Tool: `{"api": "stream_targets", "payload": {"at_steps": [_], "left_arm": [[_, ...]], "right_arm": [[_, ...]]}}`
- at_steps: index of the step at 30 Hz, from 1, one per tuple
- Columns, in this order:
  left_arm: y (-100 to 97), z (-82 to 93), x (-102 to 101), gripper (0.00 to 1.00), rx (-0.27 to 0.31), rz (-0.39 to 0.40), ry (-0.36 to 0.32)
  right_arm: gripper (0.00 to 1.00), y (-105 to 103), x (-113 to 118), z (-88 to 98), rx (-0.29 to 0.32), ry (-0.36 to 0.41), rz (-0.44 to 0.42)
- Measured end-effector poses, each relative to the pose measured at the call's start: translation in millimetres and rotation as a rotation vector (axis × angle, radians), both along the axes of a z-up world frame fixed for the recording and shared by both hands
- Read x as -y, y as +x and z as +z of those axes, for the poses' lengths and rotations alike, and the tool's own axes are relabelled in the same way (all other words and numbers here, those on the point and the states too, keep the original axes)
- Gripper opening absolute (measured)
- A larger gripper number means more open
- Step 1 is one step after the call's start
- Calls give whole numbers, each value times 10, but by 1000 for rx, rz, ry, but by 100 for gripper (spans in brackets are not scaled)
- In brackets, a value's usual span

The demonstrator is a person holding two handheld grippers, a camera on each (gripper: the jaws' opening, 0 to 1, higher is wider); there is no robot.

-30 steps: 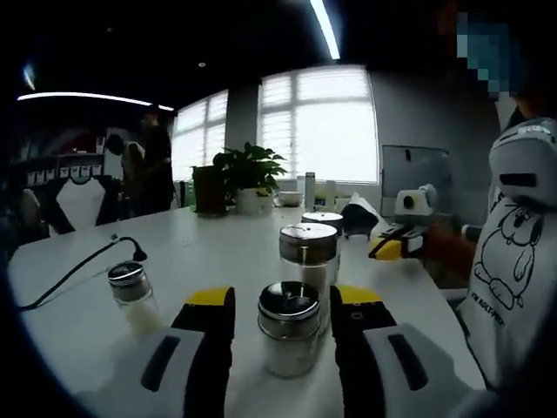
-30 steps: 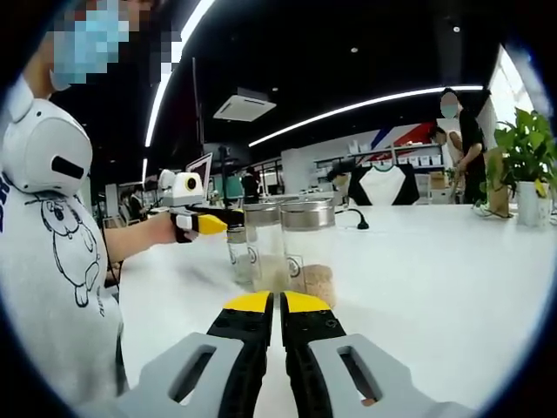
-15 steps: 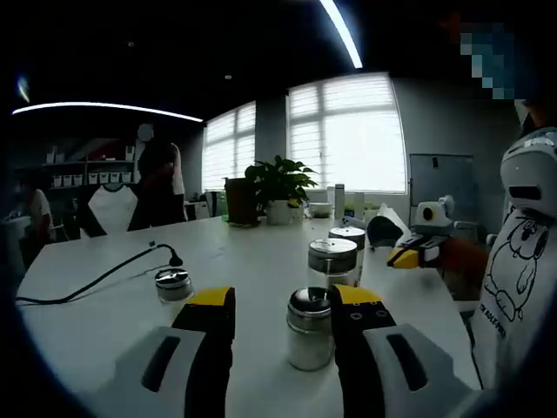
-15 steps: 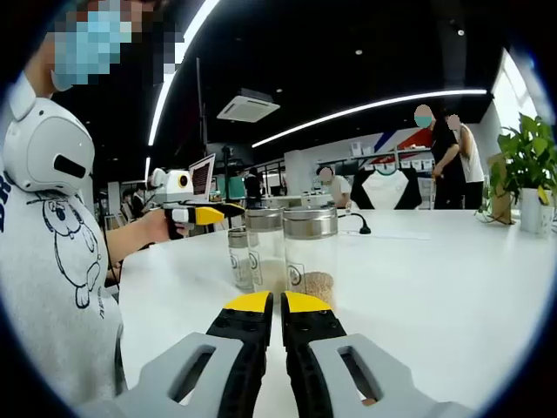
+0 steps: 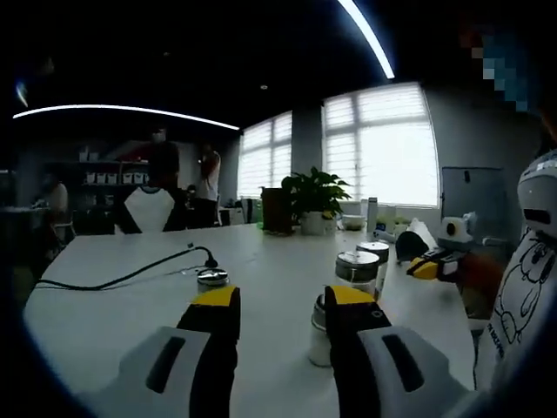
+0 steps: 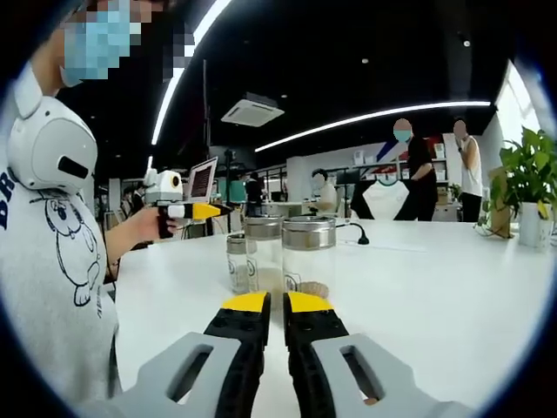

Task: Rotate the seasoning bottle until the label or dispensing opening points toward the visible target arrow and the bottle remains upright within the marked orientation range

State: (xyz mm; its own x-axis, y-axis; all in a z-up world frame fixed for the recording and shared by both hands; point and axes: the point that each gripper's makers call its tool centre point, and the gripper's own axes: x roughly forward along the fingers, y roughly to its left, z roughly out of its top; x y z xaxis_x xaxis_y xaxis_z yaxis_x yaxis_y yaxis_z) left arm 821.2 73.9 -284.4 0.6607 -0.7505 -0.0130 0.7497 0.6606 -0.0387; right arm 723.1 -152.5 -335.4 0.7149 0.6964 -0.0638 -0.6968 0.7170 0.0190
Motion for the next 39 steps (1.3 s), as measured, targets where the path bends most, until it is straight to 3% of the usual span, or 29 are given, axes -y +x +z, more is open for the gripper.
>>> {"api": "stream_targets", "payload": {"at_steps": [5, 12, 21, 24, 33, 37, 39], "left_arm": [[-65, -6, -80, 41, -4, 27, -34], [-87, -97, -174, 40, -24, 57, -15], [-66, -122, -165, 40, -8, 73, 18], [-14, -154, -126, 40, 28, 100, 103], [167, 76, -81, 40, 72, 96, 112], [328, 221, -40, 40, 98, 98, 66], [409, 294, 8, 39, 108, 87, 11]], "right_arm": [[6, 38, -5, -4, 19, -66, 10], [6, 65, 16, 16, 24, -65, 11], [6, 67, 34, 14, 21, -70, 15], [6, 71, 26, -3, 17, -70, 14], [6, 65, 27, -52, 8, -67, 17], [6, 70, 23, -48, 5, -54, 15], [6, 73, 11, -22, 11, -46, 15]]}}
